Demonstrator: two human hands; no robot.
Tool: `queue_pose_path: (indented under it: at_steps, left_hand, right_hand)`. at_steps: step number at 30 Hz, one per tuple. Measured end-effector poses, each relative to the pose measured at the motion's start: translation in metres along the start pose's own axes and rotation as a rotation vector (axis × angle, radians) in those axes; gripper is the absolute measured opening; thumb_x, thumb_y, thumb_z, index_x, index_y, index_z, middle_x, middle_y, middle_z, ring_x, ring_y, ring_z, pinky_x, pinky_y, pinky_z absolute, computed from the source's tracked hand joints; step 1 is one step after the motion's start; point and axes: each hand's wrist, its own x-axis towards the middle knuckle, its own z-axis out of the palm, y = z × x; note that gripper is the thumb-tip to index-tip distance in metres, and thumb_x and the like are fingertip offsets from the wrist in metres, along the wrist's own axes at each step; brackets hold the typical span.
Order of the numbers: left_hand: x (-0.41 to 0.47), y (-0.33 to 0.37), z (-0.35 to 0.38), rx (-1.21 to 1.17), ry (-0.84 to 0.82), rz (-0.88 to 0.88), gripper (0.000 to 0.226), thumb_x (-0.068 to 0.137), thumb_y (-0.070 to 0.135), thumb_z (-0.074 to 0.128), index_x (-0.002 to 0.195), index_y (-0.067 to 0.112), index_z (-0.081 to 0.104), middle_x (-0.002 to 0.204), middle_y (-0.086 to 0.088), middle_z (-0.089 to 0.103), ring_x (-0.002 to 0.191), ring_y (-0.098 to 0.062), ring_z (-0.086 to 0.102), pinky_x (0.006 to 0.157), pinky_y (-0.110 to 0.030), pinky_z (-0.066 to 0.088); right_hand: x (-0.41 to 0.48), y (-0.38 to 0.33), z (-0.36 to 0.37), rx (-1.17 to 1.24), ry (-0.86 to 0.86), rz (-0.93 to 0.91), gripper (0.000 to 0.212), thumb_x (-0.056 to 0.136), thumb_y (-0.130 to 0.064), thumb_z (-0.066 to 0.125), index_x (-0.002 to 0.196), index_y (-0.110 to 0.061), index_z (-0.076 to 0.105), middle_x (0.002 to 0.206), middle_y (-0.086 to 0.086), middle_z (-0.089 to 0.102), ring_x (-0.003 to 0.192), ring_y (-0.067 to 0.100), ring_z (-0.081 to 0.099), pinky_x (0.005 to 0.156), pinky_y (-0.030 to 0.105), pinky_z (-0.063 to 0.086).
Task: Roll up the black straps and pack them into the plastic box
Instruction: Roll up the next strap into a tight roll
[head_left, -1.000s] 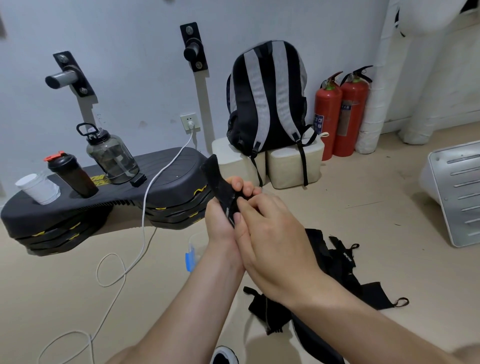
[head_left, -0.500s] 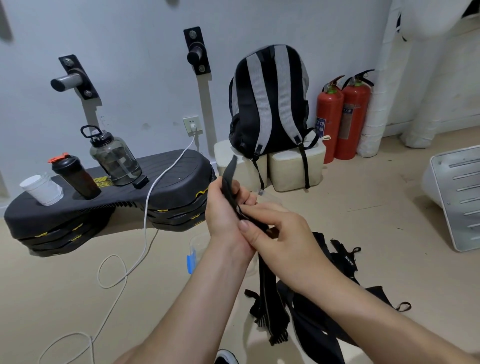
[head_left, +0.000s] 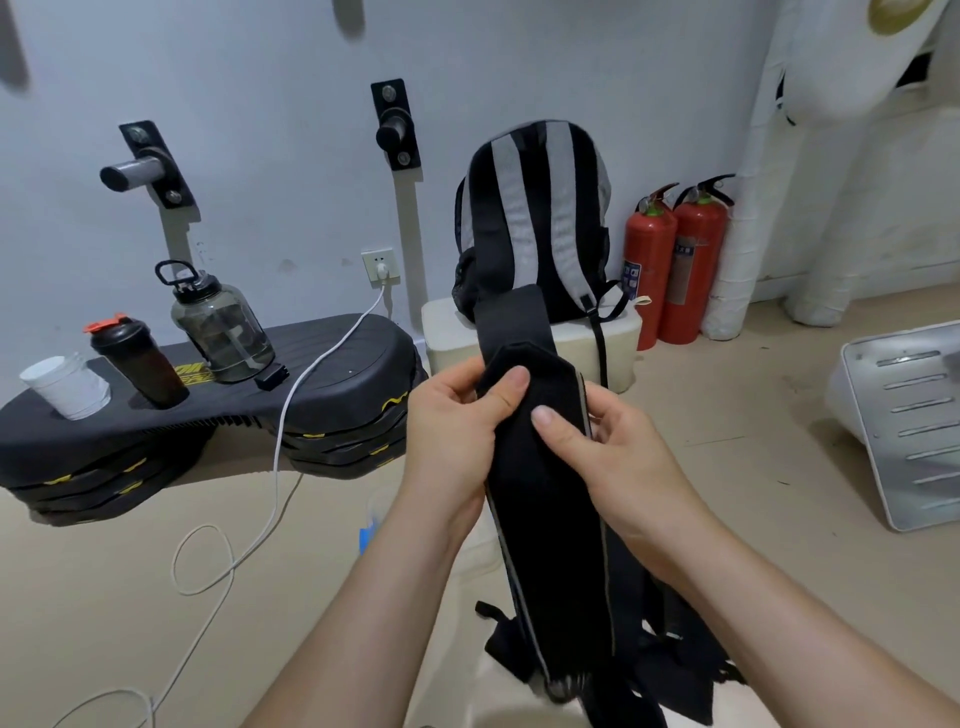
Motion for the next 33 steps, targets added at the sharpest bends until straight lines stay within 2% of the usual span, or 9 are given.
queue_pose_path:
  at_steps: [2, 8, 11, 14, 19, 22, 26, 30, 33]
  left_hand:
    - [0.000, 0.000, 0.001, -0.026, 0.013, 0.010, 0.010, 0.091, -0.002, 0.064, 0.090, 0.005, 0.071, 0.075, -0.003, 0.074, 0.070, -0.014, 0.069, 0.064, -0.025, 0.056]
    - [-0.003, -0.003, 0.009, -0.072, 0.089, 0.019, 0.014, 0.090, -0.008, 0.062, 0.088, 0.004, 0.070, 0.070, 0.000, 0.072, 0.065, -0.011, 0.068, 0.061, -0.024, 0.057]
    - [-0.001, -0.003, 0.008, -0.088, 0.119, 0.010, 0.013, 0.090, -0.006, 0.062, 0.088, 0.004, 0.070, 0.071, 0.000, 0.073, 0.066, -0.011, 0.068, 0.062, -0.025, 0.058]
    - [0.002, 0.000, 0.004, -0.140, 0.102, -0.056, 0.009, 0.093, 0.002, 0.063, 0.089, 0.005, 0.070, 0.078, -0.006, 0.072, 0.073, -0.019, 0.068, 0.071, -0.035, 0.059]
    - [0.007, -0.001, 0.001, -0.203, -0.027, -0.172, 0.025, 0.097, 0.021, 0.060, 0.102, -0.002, 0.071, 0.096, -0.020, 0.071, 0.086, -0.029, 0.068, 0.084, -0.045, 0.057]
    - [0.008, -0.002, -0.002, -0.142, -0.026, -0.087, 0.011, 0.093, 0.004, 0.062, 0.099, 0.003, 0.072, 0.095, -0.014, 0.073, 0.087, -0.025, 0.069, 0.082, -0.037, 0.058]
    - [0.008, -0.002, -0.008, -0.069, -0.029, 0.028, 0.024, 0.090, -0.008, 0.060, 0.097, 0.012, 0.071, 0.093, -0.008, 0.073, 0.090, -0.021, 0.068, 0.084, -0.034, 0.057]
    - [0.009, 0.005, -0.012, -0.160, -0.087, 0.066, 0.022, 0.089, -0.005, 0.061, 0.102, 0.011, 0.070, 0.093, -0.007, 0.073, 0.090, -0.021, 0.068, 0.086, -0.036, 0.056]
    - [0.012, 0.007, -0.012, -0.156, 0.043, 0.133, 0.022, 0.088, 0.000, 0.066, 0.086, 0.019, 0.077, 0.080, -0.002, 0.072, 0.082, -0.022, 0.066, 0.086, -0.041, 0.053]
  right_hand:
    - [0.002, 0.001, -0.001, -0.049, -0.026, -0.035, 0.015, 0.097, -0.013, 0.062, 0.107, -0.021, 0.070, 0.098, 0.006, 0.077, 0.093, 0.023, 0.074, 0.084, 0.042, 0.059]
    - [0.003, 0.004, 0.000, -0.174, 0.080, -0.144, 0.012, 0.094, -0.007, 0.065, 0.095, -0.018, 0.071, 0.085, 0.002, 0.076, 0.080, 0.016, 0.073, 0.071, 0.031, 0.058]
    - [0.005, 0.002, -0.004, -0.103, -0.037, -0.015, 0.012, 0.096, -0.013, 0.063, 0.106, -0.016, 0.069, 0.096, 0.005, 0.077, 0.090, 0.020, 0.074, 0.079, 0.036, 0.060]
    - [0.005, 0.000, -0.007, -0.013, -0.165, 0.064, 0.021, 0.098, -0.012, 0.058, 0.118, -0.014, 0.066, 0.108, 0.006, 0.075, 0.101, 0.021, 0.072, 0.088, 0.033, 0.058]
    - [0.005, 0.002, -0.008, 0.044, -0.063, 0.043, 0.018, 0.095, -0.005, 0.060, 0.108, -0.012, 0.070, 0.103, 0.009, 0.077, 0.095, 0.021, 0.072, 0.085, 0.031, 0.059]
    - [0.005, -0.001, -0.009, 0.085, -0.086, 0.080, 0.017, 0.096, -0.006, 0.059, 0.107, -0.013, 0.070, 0.100, 0.008, 0.077, 0.090, 0.019, 0.073, 0.078, 0.027, 0.059]
    - [0.003, -0.008, -0.009, 0.113, -0.186, 0.144, 0.022, 0.098, -0.007, 0.055, 0.115, -0.015, 0.068, 0.104, 0.010, 0.075, 0.090, 0.018, 0.072, 0.077, 0.025, 0.060]
    - [0.002, -0.008, -0.012, -0.038, -0.159, 0.115, 0.022, 0.099, -0.008, 0.056, 0.110, -0.022, 0.070, 0.101, 0.002, 0.077, 0.094, 0.017, 0.073, 0.083, 0.029, 0.058]
    - [0.002, -0.005, -0.014, -0.140, -0.147, 0.109, 0.019, 0.098, -0.010, 0.058, 0.102, -0.022, 0.072, 0.096, 0.002, 0.077, 0.092, 0.019, 0.073, 0.085, 0.037, 0.057]
